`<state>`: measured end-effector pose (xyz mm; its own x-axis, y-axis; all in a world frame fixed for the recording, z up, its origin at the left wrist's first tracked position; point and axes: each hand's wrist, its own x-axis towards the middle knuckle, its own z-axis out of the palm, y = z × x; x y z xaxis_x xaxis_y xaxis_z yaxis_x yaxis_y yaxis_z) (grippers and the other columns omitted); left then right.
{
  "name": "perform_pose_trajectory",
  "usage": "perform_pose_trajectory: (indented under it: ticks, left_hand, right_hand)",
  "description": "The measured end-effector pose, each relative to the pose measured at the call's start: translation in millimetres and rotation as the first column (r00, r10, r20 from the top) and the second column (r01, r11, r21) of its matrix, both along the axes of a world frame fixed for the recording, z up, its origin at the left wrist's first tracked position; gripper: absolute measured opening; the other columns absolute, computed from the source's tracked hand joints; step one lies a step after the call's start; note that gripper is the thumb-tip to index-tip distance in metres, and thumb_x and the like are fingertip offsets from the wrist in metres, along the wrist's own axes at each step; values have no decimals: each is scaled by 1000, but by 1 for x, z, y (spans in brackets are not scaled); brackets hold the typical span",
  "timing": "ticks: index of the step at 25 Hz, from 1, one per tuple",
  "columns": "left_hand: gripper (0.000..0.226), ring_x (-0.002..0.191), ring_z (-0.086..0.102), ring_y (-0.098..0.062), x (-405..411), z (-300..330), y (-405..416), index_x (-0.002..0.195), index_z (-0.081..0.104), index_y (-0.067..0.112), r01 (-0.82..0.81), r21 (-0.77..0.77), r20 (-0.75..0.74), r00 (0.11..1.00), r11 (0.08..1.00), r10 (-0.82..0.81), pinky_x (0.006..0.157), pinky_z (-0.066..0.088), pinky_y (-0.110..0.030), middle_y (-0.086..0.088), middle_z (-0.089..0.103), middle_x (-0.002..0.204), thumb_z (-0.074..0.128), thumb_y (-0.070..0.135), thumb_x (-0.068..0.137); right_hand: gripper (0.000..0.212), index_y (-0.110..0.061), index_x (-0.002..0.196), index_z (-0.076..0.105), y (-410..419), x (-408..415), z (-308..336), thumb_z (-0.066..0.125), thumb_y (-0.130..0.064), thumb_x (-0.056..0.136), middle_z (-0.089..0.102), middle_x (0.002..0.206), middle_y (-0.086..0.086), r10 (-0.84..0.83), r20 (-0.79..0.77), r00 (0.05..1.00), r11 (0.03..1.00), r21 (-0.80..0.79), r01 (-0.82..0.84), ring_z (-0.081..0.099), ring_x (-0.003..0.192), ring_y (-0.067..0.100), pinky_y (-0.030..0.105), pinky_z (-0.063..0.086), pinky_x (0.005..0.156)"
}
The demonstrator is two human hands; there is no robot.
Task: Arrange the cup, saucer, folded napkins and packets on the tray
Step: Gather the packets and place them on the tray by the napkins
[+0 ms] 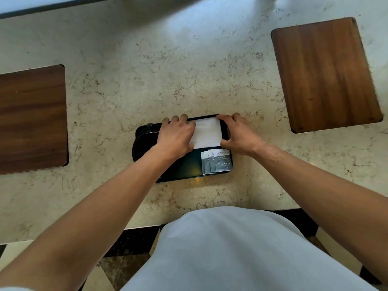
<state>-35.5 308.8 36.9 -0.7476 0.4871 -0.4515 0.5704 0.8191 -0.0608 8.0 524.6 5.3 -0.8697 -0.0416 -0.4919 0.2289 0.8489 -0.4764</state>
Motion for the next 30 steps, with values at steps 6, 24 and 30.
perform_pose_trajectory:
  ticks: [6, 24, 30]
  left_hand:
    - [58, 118, 54, -35, 0, -1, 1, 129, 57, 14, -2, 0, 2, 1000, 1000, 2, 104, 41, -53, -12, 54, 131, 74, 45, 83]
    - [48, 119, 53, -31, 27, 17, 11, 138, 56, 9, -148, 390, 47, 989, 909, 141, 99, 47, -43, -13, 57, 131, 65, 29, 95]
    - [34, 112, 58, -25, 81, 10, 17, 130, 65, 8, -241, 559, 120, 970, 794, 210, 95, 54, -40, -8, 61, 122, 66, 21, 98]
  right_hand:
    - [76, -41, 153, 34, 0, 2, -3, 69, -31, 87, 44, 132, 5, 7, -17, 1000, 1000, -12, -7, 42, 127, 22, 40, 48, 105]
    - [58, -30, 149, 46, 1, 32, 1, 64, -31, 94, 45, 129, 7, -170, -169, 971, 984, -76, 159, 45, 124, 23, 38, 44, 109]
    - [38, -16, 133, 65, -15, 71, 1, 69, -23, 96, 54, 108, 3, -141, -309, 941, 988, -100, 115, 51, 103, 15, 29, 48, 94]
